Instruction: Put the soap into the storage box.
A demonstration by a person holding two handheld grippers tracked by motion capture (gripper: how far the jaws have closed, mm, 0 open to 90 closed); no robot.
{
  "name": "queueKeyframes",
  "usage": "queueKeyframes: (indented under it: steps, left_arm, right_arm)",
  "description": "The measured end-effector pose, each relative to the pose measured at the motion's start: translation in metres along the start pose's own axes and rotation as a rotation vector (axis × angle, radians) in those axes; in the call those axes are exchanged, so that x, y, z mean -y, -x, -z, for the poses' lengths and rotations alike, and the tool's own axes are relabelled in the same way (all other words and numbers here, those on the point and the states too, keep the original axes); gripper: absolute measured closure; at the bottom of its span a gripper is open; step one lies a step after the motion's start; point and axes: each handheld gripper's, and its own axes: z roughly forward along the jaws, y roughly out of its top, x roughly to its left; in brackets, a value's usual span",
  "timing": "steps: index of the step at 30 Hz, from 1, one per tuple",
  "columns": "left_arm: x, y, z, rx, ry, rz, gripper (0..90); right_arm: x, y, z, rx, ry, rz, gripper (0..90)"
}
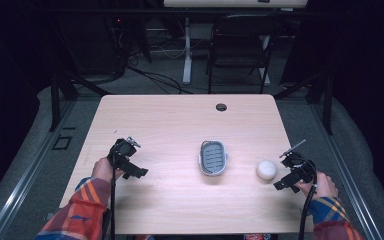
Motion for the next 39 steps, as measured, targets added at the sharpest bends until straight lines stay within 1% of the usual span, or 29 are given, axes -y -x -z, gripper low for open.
queueKeyframes:
  steps: [1, 2, 4, 5, 7, 8, 9, 14, 16, 18, 19, 21, 22, 23, 24, 25, 26, 28, 29, 30, 31, 32, 33, 34, 35, 36, 37, 39]
  left_arm:
    - [0.0, 0.0, 0.0, 0.001, -0.003, -0.001, 0.0]
    - [0.0, 0.0, 0.0, 0.002, -0.003, -0.001, 0.0]
    - [0.0, 0.0, 0.0, 0.002, -0.002, -0.001, 0.0]
    - [0.0, 0.0, 0.0, 0.002, -0.002, -0.001, 0.0]
    - [0.0, 0.0, 0.0, 0.002, -0.003, -0.001, 0.0]
    - [0.0, 0.0, 0.0, 0.003, -0.004, -0.001, 0.0]
    - [0.001, 0.0, 0.0, 0.003, -0.004, -0.001, 0.0]
    - [0.001, 0.001, 0.0, -0.001, -0.003, -0.002, 0.0]
    - [-0.001, 0.002, -0.001, 0.004, -0.009, -0.008, 0.0]
    - [-0.001, 0.002, -0.001, 0.005, -0.011, -0.009, 0.0]
    - [-0.001, 0.001, -0.001, 0.005, -0.011, -0.009, 0.0]
    - [0.0, 0.001, -0.001, 0.005, -0.011, -0.009, 0.0]
    - [0.0, 0.001, -0.001, 0.005, -0.011, -0.009, 0.0]
    - [0.0, 0.001, -0.001, 0.005, -0.01, -0.008, 0.0]
    - [0.0, 0.001, -0.001, 0.006, -0.014, -0.013, 0.0]
    - [0.0, 0.001, -0.001, 0.006, -0.014, -0.013, 0.0]
    - [-0.001, 0.001, -0.001, 0.006, -0.015, -0.014, 0.0]
    - [-0.001, 0.001, -0.001, 0.006, -0.014, -0.014, 0.0]
    - [-0.001, 0.001, -0.002, 0.005, -0.015, -0.013, 0.0]
    - [0.0, 0.001, -0.002, 0.005, -0.016, -0.013, 0.0]
    - [0.0, 0.001, -0.002, 0.005, -0.016, -0.013, 0.0]
    - [0.0, 0.001, -0.002, 0.005, -0.016, -0.012, 0.0]
    - [0.0, 0.001, -0.002, 0.006, -0.016, -0.012, 0.0]
    - [0.0, 0.001, -0.002, 0.006, -0.016, -0.012, 0.0]
    - [-0.001, 0.001, -0.002, 0.007, -0.018, -0.012, 0.0]
    - [-0.001, 0.001, -0.003, 0.009, -0.019, -0.011, 0.0]
    - [-0.001, 0.001, -0.003, 0.009, -0.02, -0.012, 0.0]
    - [-0.001, 0.001, -0.003, 0.01, -0.02, -0.013, 0.0]
  right_arm:
    - [0.0, 0.0, 0.0, -0.006, -0.007, 0.003, 0.0]
    - [0.001, -0.002, -0.002, -0.003, 0.015, -0.016, 0.0]
    - [0.001, -0.002, -0.002, -0.003, 0.017, -0.016, 0.0]
    - [0.0, -0.002, -0.001, 0.0, 0.001, -0.002, 0.0]
    - [0.0, -0.003, -0.002, 0.01, 0.009, -0.009, 0.0]
    - [-0.001, -0.003, -0.002, -0.002, 0.011, -0.011, 0.2]
    - [-0.002, -0.002, 0.0, 0.009, -0.019, 0.015, 0.2]
    - [-0.005, -0.006, 0.001, 0.019, -0.028, 0.035, 0.2]
    - [-0.005, -0.007, 0.0, 0.022, -0.022, 0.033, 0.2]
    - [-0.007, -0.007, 0.002, 0.025, -0.037, 0.046, 0.2]
    - [-0.007, -0.008, 0.0, 0.02, -0.01, 0.029, 0.2]
    - [-0.009, -0.009, 0.001, 0.019, -0.011, 0.035, 0.2]
    - [-0.011, -0.008, 0.003, 0.027, -0.044, 0.062, 0.2]
    - [-0.011, -0.008, 0.003, 0.027, -0.044, 0.062, 0.2]
    - [-0.012, -0.01, 0.001, 0.021, -0.025, 0.05, 0.2]
    - [-0.012, -0.01, 0.001, 0.021, -0.025, 0.05, 0.2]
    - [-0.013, -0.011, -0.001, 0.022, -0.004, 0.03, 0.1]
    - [-0.014, -0.011, -0.001, 0.025, -0.011, 0.039, 0.1]
    - [-0.016, -0.013, -0.003, 0.024, 0.008, 0.027, 0.0]
    - [-0.02, -0.01, 0.002, 0.033, -0.062, 0.082, 0.0]
    - [-0.02, -0.01, 0.002, 0.033, -0.062, 0.082, 0.0]
    - [-0.02, -0.013, -0.002, 0.029, -0.018, 0.051, 0.0]
    - [-0.025, -0.01, 0.004, 0.043, -0.099, 0.119, 0.0]
    - [-0.023, -0.013, -0.002, 0.025, -0.026, 0.064, 0.0]
    - [-0.023, -0.015, -0.005, 0.011, 0.007, 0.04, 0.0]
    - [-0.025, -0.016, -0.007, 0.015, 0.02, 0.037, 0.0]
    - [-0.029, -0.015, -0.004, 0.019, -0.035, 0.082, 0.0]
    - [-0.03, -0.016, -0.005, 0.017, -0.025, 0.078, 0.0]
